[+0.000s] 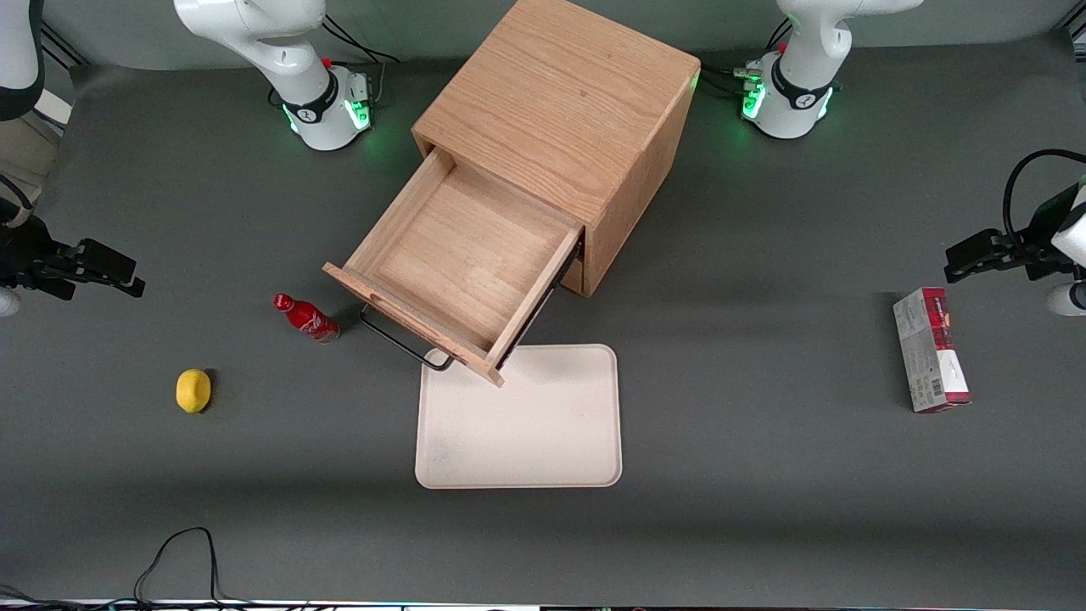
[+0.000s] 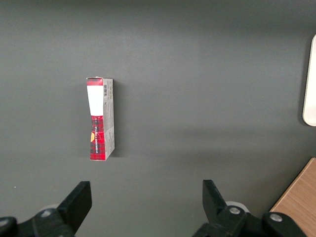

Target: Open upper drawer

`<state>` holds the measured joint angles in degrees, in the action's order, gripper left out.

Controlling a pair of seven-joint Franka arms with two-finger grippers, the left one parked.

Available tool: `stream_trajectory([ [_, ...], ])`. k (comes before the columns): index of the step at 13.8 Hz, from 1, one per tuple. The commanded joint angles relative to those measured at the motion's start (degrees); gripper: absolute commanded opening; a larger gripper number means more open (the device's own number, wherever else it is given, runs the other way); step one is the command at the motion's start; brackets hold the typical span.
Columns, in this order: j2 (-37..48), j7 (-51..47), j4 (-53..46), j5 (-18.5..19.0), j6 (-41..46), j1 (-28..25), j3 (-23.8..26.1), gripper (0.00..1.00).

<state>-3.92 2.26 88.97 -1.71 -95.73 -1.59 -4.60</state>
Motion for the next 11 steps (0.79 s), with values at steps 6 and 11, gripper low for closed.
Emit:
stream_trajectory([
  [6,-1.4,-1.6,-2.9,1.9,1.6,0.5,0.9,1.00],
  [11,-1.5,-1.6,-2.7,2.0,2.3,1.3,2.1,1.00],
])
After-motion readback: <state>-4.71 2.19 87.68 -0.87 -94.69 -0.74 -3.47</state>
